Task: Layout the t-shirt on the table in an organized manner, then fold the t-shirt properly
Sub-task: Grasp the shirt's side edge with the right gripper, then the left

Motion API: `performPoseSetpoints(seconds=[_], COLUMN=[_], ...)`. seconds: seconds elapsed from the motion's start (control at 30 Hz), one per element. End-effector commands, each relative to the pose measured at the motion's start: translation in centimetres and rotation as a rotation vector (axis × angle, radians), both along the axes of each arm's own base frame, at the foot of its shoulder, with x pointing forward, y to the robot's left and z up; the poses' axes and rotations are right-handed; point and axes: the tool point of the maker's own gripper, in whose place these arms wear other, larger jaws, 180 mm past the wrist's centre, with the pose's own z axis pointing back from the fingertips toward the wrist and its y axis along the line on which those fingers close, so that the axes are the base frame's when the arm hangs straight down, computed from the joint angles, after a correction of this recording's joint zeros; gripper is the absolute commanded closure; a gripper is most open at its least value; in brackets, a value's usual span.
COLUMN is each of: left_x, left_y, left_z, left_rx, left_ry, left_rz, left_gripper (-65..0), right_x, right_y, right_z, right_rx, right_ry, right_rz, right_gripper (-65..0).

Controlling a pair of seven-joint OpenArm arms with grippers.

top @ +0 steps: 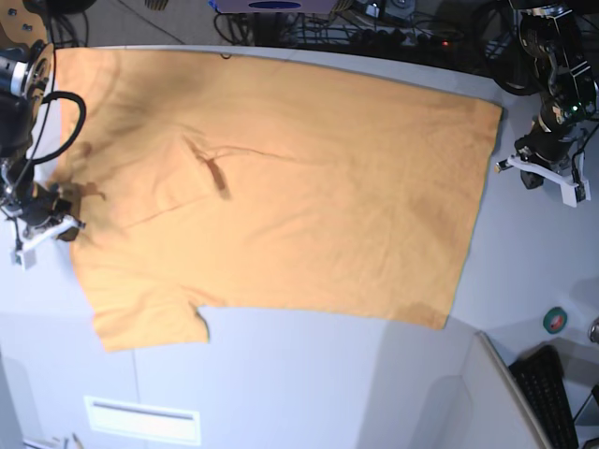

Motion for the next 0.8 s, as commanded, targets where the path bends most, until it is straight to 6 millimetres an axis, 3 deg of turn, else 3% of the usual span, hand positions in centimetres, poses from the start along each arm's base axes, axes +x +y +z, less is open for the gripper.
performPoseSetpoints(seconds=[0.0,0.17,0.3,0.43,0.53,0.63,0.77], left_x=[0.8,0.7,0.5,0.3,0.2,0.2,0.3], left_y=[0.5,0.4,0.4,0.5,0.5,0.4,0.4], left_z=[1.3,1.1,0.8,0.2,0.0,0.0,0.1], left_rx=[0.024,0.02,0.016,0.007,0.005,0.005,0.005], left_ry=[-0.043,-0.04,-0.031,-0.018,-0.014,-0.013,-0.015], left_rz=[-0.007,-0.005,-0.001,0.005,0.006,0.004,0.004], left_gripper=[0.0,0.0,0.0,0.0,0.0,0.0,0.0], right_x=[1.0,1.1,0.3,-1.8,-4.4,-6.6,-9.3], right_y=[-1.0,-1.3,0.3,2.1,3.0,4.4,6.3], right_z=[1.2,2.3,4.8,7.6,9.0,8.9,7.0], right_rx=[-0.025,-0.066,-0.144,-0.194,-0.212,-0.206,-0.155], right_ry=[-0.024,-0.053,-0.09,-0.113,-0.088,-0.043,0.048], right_rz=[0.004,0.033,0.132,0.172,0.158,0.167,0.173], right_gripper=[0.0,0.0,0.0,0.0,0.0,0.0,0.0])
